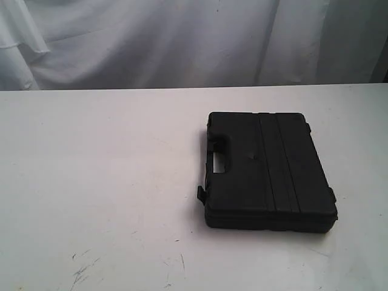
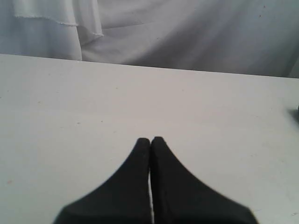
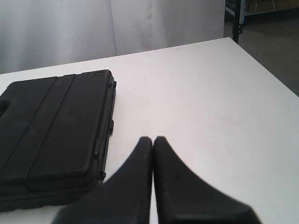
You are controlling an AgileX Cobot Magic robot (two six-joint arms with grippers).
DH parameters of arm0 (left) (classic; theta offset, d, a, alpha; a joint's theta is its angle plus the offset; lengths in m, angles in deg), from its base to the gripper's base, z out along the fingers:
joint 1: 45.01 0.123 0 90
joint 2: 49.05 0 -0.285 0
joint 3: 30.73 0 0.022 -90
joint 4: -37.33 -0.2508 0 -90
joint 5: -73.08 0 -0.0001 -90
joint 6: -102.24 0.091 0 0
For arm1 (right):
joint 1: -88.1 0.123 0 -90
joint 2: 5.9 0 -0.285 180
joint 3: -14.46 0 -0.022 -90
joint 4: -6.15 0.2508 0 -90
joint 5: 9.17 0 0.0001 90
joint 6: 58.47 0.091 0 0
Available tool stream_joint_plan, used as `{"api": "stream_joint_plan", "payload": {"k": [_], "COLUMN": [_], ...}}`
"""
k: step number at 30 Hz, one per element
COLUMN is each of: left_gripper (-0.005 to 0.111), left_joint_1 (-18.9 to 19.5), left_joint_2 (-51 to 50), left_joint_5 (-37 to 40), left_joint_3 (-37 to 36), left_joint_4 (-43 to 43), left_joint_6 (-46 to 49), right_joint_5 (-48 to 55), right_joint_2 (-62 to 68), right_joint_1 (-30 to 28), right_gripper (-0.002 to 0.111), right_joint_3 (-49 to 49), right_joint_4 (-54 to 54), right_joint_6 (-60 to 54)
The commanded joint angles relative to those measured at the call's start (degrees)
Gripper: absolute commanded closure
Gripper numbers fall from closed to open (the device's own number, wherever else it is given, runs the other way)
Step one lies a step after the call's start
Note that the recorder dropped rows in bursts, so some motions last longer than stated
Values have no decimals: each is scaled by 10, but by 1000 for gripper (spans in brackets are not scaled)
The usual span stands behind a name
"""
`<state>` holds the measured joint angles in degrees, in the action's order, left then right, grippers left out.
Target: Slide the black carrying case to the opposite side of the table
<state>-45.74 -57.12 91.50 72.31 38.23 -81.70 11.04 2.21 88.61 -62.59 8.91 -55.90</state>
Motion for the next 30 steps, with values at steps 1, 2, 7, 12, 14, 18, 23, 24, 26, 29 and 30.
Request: {"api": "stream_joint_plan", "payload": {"k": [1, 2, 7, 12, 14, 18, 23, 24, 26, 29, 30], "left_gripper": [107, 107, 107, 107, 107, 107, 107, 107, 107, 107, 107], "left_joint_1": [2, 2, 2, 2, 2, 2, 2, 2, 2, 2, 2], "left_joint_2": [3, 3, 3, 3, 3, 3, 3, 3, 3, 3, 3], "left_joint_5": [-4, -4, -4, -4, -4, -4, -4, -4, -4, -4, -4], "left_joint_3": [-3, -3, -3, -3, -3, -3, -3, -3, -3, -3, -3], "left_joint_4": [0, 0, 0, 0, 0, 0, 0, 0, 0, 0, 0], "left_joint_6": [-1, -1, -1, -1, -1, -1, -1, -1, -1, -1, -1], "right_joint_5": [-16, -38, -234, -470, -535, -581, -443, -406, -376, -357, -357], "right_joint_2": [-3, -3, -3, -3, -3, -3, 13, 42, 90, 176, 210], "right_joint_1": [1, 1, 1, 1, 1, 1, 1, 1, 1, 1, 1], "right_gripper": [108, 108, 108, 108, 108, 108, 108, 108, 108, 108, 108], "right_joint_3": [-2, -2, -2, -2, -2, -2, 98, 136, 182, 243, 263], "right_joint_4": [-8, -8, -8, 1, 13, 12, 14, 14, 12, 12, 12], "right_joint_6": [-4, -4, -4, 35, 35, 35, 15, 13, 13, 17, 17]}}
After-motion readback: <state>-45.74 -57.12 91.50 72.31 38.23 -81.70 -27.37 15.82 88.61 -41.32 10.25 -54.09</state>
